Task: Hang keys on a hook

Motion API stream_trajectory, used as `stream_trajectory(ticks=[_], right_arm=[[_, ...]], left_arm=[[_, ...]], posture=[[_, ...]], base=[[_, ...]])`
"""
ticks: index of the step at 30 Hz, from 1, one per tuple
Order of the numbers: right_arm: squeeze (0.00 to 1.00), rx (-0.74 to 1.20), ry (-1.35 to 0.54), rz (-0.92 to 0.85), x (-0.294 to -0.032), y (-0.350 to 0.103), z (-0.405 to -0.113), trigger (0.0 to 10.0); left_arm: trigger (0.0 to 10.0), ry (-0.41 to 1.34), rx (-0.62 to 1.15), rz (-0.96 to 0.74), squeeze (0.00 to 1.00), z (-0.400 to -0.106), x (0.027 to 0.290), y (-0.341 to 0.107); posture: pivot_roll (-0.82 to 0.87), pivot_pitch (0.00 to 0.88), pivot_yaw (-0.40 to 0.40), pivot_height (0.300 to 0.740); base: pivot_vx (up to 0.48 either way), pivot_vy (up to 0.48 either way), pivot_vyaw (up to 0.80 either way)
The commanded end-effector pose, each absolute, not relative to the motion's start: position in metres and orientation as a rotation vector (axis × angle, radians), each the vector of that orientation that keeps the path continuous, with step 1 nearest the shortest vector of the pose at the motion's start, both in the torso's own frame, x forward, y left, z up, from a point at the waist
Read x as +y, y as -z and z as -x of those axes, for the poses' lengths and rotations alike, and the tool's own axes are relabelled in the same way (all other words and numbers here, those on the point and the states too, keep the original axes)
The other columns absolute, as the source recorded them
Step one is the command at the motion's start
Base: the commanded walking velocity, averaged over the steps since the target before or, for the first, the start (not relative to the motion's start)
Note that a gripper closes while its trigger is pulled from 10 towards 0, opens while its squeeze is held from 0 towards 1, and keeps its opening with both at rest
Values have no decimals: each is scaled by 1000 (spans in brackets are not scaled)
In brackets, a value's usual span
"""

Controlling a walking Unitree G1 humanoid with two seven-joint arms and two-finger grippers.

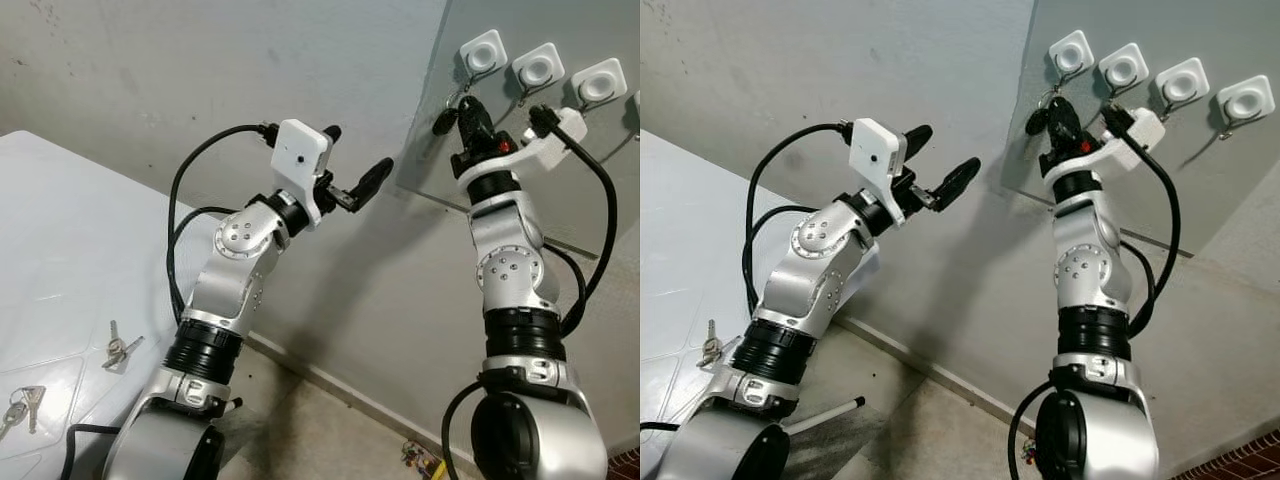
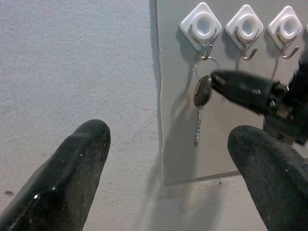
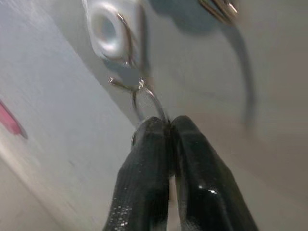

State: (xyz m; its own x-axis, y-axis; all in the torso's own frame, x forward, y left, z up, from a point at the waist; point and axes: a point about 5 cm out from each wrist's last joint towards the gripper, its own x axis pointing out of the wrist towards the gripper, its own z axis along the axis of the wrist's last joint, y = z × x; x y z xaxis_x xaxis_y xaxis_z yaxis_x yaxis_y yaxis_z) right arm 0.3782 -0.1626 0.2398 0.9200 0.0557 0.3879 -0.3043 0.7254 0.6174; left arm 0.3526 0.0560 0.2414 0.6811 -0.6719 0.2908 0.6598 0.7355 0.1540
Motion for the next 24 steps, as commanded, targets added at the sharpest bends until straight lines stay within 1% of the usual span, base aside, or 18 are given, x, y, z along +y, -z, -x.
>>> stream_trajectory(ticks=[1,4,5,15,21,24], right_arm=[[1000,-374,-197,-746,-165,-243,-377,10000],[1000,-376,-208,-703,-162,-239,-373,10000],[1000,-385,-207,-656,-161,-236,-371,10000],[1000,-347,-189,-542,-162,-214,-359,10000],[1000,-320,-151,-504,-168,-199,-350,10000],[1000,-286,-124,-480,-172,-185,-340,10000]], left_arm=[[10000,741,-360,-49,0,-351,56,-247],[10000,731,-359,-52,0,-352,57,-247],[10000,728,-354,-49,0,-352,58,-245],[10000,675,-318,-31,0,-352,62,-230],[10000,636,-281,-9,0,-351,67,-217],[10000,563,-233,10,0,-353,78,-203]], posture=[[1,40,-47,711],[1,40,-47,711],[1,40,-47,711],[1,40,-51,711],[1,40,-52,711],[-5,38,-52,711]], base=[[0,0,0],[0,0,0],[0,0,0],[0,0,0],[0,0,0],[0,0,0]])
